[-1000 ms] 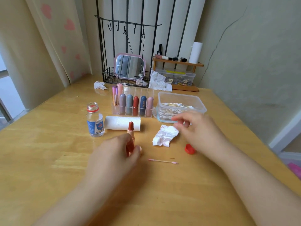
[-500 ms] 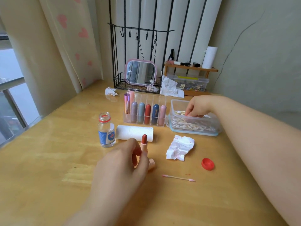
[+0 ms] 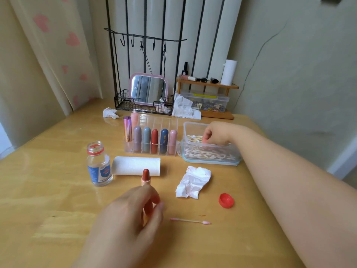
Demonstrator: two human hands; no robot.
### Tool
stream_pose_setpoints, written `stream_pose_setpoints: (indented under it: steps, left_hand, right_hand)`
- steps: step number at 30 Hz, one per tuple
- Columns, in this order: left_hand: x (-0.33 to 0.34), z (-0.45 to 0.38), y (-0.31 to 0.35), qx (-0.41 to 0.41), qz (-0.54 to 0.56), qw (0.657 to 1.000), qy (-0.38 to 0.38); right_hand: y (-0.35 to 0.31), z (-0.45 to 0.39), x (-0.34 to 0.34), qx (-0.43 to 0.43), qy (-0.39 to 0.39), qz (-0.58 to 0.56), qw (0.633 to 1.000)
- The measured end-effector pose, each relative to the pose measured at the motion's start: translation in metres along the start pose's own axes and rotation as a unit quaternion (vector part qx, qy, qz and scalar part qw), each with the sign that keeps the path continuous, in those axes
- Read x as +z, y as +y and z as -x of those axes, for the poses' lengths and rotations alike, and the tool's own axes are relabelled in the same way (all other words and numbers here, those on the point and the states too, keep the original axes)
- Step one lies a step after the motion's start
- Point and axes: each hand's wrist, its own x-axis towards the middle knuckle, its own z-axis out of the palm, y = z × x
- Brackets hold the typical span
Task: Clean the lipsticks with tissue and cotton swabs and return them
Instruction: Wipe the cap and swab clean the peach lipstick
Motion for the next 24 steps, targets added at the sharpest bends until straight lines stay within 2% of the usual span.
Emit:
stream_pose_setpoints:
  steps: [4,6,10,13,15,18,24]
  left_hand:
    - [-0.001,0.001,0.003,-0.003,0.010,1.000,0.020]
    - [-0.004,0.000,0.006,-0.008,0.035,0.998,0.054]
    - [-0.015,-0.008,0.002,-0.035,0.045,0.974,0.220]
    - [-0.025,-0.017,-0.024,-0.109,0.016,0.941,0.320]
    - [-0.026,-0.023,-0.048,-0.181,0.017,0.933,0.310]
    - [-0.019,-0.027,-0.072,-0.269,0.059,0.933,0.234]
    - [-0.008,-0.029,-0.081,-0.299,0.070,0.940,0.150]
  right_hand:
    - [0.003,0.015,0.000,-0.030,0.134,-0.027,0.990]
    - [0.001,0.026,0.002,-0.046,0.203,-0.051,0.977]
    - [-0.020,0.058,0.007,-0.108,0.262,-0.118,0.952]
    - [-0.046,0.081,0.013,-0.134,0.283,-0.179,0.933]
    - [-0.061,0.096,0.019,-0.149,0.287,-0.219,0.921]
    - [-0.079,0.116,0.029,-0.163,0.290,-0.257,0.907]
    - [-0.085,0.149,0.050,-0.174,0.252,-0.300,0.904]
